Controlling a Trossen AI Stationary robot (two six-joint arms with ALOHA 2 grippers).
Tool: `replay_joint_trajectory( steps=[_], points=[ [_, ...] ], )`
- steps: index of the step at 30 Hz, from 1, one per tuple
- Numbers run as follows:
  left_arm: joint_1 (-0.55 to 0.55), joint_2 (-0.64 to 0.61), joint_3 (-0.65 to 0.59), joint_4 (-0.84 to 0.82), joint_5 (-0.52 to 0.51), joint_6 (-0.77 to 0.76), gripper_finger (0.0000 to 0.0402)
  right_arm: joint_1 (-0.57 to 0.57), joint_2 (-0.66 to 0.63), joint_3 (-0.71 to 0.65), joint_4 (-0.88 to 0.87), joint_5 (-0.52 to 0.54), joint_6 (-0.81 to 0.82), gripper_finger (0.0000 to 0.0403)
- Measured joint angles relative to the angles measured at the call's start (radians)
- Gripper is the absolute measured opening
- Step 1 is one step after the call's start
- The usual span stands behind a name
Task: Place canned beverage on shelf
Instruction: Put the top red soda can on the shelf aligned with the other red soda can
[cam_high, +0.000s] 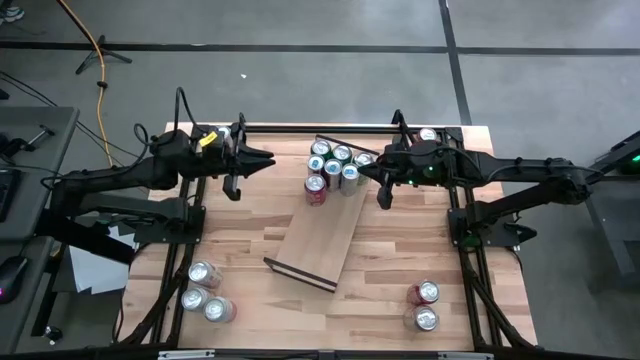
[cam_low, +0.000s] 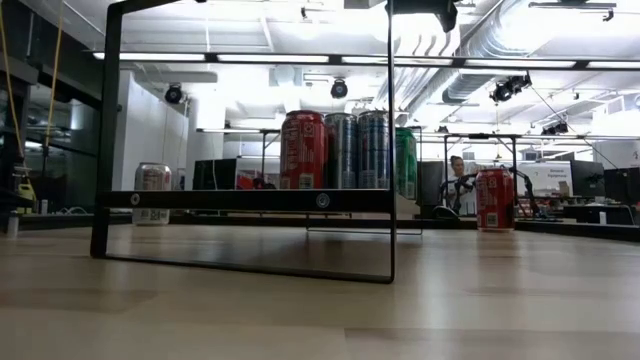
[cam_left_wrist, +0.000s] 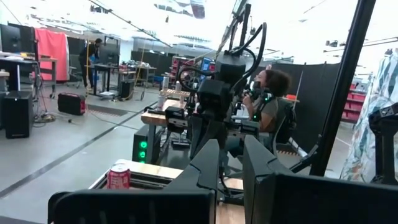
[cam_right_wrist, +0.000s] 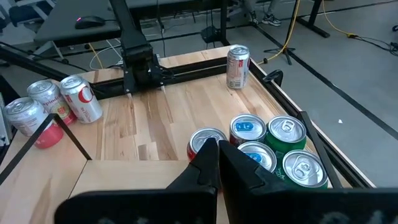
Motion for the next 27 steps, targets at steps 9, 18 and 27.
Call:
replay_joint_trajectory(
  steps=[9, 18, 27],
  points=[
    [0.0, 0.0, 0.0, 0.0, -0.001, 0.0, 0.0001, -0.007, 0.0, 0.0, -0.022, 0.176, 0.111, 0.0011],
    [0.0, 0.0, -0.001, -0.004, -0.002, -0.002, 0.0001, -0.227, 0.009, 0.0, -0.312, 0.226, 0.307, 0.0208],
    [0.0, 0.0, -0.002, -0.059, -0.001, -0.037, 0.0001, -0.547, 0.085, -0.001, -0.505, 0.226, 0.392, 0.0371]
  ],
)
